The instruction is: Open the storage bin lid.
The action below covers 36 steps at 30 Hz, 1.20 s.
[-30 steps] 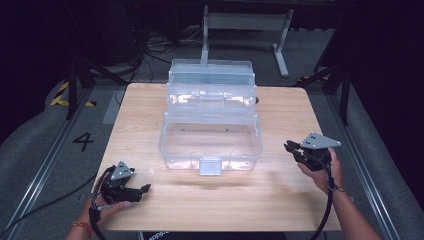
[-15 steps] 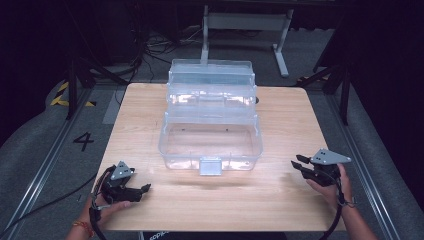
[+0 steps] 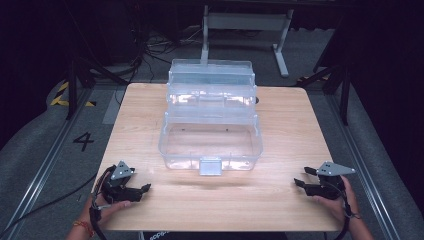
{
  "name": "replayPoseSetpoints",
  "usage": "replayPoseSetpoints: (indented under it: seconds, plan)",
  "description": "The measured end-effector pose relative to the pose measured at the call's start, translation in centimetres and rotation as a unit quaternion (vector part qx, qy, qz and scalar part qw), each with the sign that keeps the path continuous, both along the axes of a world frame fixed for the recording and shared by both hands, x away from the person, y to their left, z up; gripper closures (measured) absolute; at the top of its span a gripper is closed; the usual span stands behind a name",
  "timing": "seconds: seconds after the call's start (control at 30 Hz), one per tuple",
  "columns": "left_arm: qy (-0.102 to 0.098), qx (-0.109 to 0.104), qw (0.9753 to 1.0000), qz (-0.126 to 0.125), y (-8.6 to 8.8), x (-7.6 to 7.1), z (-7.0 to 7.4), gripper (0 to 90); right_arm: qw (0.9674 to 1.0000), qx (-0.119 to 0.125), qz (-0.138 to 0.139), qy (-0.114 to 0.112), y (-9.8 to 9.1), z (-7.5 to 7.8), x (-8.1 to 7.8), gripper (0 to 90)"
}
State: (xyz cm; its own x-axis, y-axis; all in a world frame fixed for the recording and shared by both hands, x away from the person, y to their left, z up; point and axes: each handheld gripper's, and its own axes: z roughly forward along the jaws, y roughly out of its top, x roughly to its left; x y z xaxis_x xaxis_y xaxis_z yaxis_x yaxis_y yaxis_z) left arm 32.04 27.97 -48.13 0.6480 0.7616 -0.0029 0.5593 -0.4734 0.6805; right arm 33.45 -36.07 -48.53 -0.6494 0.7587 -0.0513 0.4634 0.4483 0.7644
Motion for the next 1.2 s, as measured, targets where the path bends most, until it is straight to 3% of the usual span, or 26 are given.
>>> replayPoseSetpoints:
  seconds: [0.13, 0.23, 0.53, 1.2]
  plan:
    - [0.0, 0.0, 1.0, 0.0, 0.0, -0.01, 0.0, 15.4, 0.9999, 0.001, -0.014, 0.005, -0.04, -0.03, 0.02, 30.1]
    - [0.0, 0.0, 1.0, 0.0, 0.0, 0.0, 0.0, 15.3, 0.9992, 0.015, -0.026, 0.027, -0.31, -0.1, 0.41, 26.8]
    - [-0.006, 0.003, 1.0, -0.004, 0.09, 0.0, 0.02, 15.5, 0.999, 0.016, -0.029, 0.028, -0.3, -0.11, 0.41, 26.3]
    - [0.003, 0.0, 1.0, -0.005, 0.1, 0.03, 0.05, 15.3, 0.9989, 0.016, -0.035, 0.029, -0.32, -0.11, 0.47, 24.5]
